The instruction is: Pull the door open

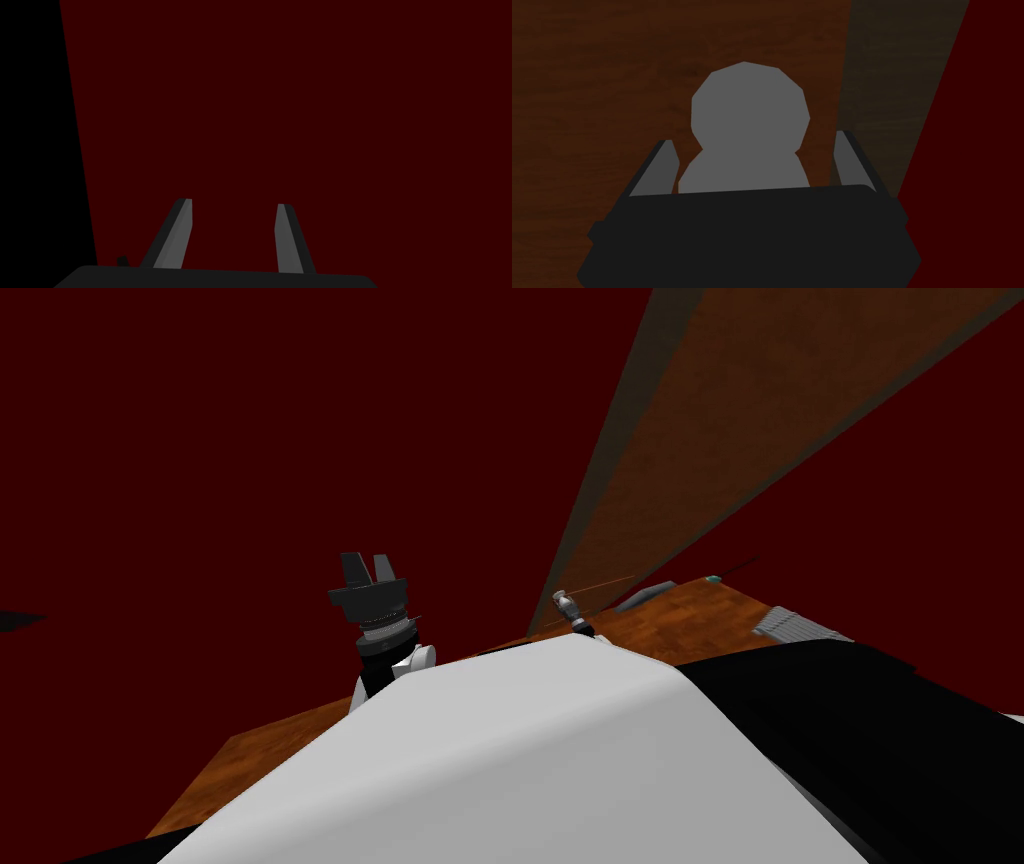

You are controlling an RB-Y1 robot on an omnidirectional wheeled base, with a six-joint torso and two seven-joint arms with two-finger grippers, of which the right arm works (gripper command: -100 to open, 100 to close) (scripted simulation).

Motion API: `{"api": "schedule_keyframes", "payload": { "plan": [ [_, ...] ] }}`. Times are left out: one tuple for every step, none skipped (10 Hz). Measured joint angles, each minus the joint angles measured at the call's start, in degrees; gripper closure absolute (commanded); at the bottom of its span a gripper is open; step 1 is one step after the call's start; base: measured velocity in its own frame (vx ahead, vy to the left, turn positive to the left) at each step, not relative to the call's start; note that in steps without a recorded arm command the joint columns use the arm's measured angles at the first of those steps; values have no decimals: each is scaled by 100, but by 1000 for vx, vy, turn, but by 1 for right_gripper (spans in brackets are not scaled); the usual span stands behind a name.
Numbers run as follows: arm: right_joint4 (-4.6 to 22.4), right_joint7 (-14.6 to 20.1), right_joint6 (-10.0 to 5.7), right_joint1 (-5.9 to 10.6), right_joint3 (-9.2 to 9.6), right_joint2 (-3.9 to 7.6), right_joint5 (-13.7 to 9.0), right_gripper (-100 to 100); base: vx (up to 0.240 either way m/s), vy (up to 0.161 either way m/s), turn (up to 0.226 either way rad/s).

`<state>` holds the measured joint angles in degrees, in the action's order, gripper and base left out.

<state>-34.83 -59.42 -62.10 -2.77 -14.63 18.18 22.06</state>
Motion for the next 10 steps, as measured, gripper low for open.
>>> {"api": "schedule_keyframes", "payload": {
  "plan": [
    [1, 0, 4, 3, -6, 10, -2, 100, -27, -9, 3],
    [-1, -3, 6, 7, -3, 9, 1, 100, -24, -6, 10],
    [2, -4, 9, 5, 1, 8, 4, 100, -16, -3, -2],
    [6, -3, 10, 1, 3, 6, 6, 100, -8, -1, -6],
    [9, -1, 11, -4, 4, 4, 7, 100, 0, 0, 0],
    [10, 0, 11, -6, 4, 4, 6, 100, -44, -39, 159],
    [6, 80, 31, -21, -2, 5, -35, 100, -109, -78, 235],
    [-40, 221, 69, -44, -2, -1, -88, 100, -111, -66, 178],
    [-31, 344, 81, -20, 2, -6, -132, 100, -76, -45, 114],
    [-1, 443, 79, 5, 7, -11, -169, 100, -59, -36, 106]
  ]
}}
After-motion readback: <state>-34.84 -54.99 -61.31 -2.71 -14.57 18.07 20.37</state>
